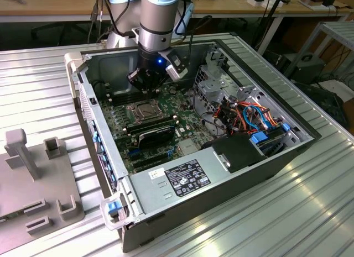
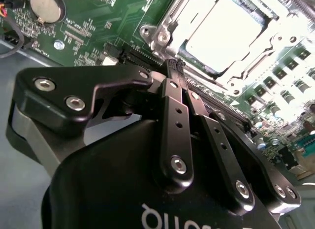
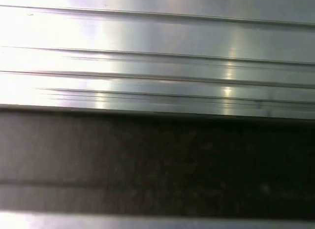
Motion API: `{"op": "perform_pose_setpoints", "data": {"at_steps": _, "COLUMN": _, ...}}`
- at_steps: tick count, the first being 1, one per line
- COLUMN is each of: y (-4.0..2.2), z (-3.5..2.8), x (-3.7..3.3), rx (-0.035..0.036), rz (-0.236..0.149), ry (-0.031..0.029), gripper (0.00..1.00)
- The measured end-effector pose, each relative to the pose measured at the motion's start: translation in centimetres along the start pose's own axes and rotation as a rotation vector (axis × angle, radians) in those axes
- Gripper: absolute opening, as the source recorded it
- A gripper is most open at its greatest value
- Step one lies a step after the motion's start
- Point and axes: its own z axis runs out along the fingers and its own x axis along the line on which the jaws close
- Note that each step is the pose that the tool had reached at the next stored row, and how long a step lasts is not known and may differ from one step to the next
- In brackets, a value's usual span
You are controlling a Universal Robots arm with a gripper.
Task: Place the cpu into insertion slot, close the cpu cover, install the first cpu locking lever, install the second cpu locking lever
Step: 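Install the first cpu locking lever, then install the second cpu locking lever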
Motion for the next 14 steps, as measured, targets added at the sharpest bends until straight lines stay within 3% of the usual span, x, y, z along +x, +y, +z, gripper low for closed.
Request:
{"op": "perform_pose_setpoints", "data": {"at_steps": 8, "y": -0.19, "z": 0.00, "x": 0.01, "rx": -0.0001, "rz": 0.000, "ry": 0.0000, "gripper": 0.11}}
{"op": "perform_pose_setpoints", "data": {"at_steps": 14, "y": -0.19, "z": -0.47, "x": 0.00, "rx": 0.0000, "rz": 0.000, "ry": 0.0000, "gripper": 0.11}}
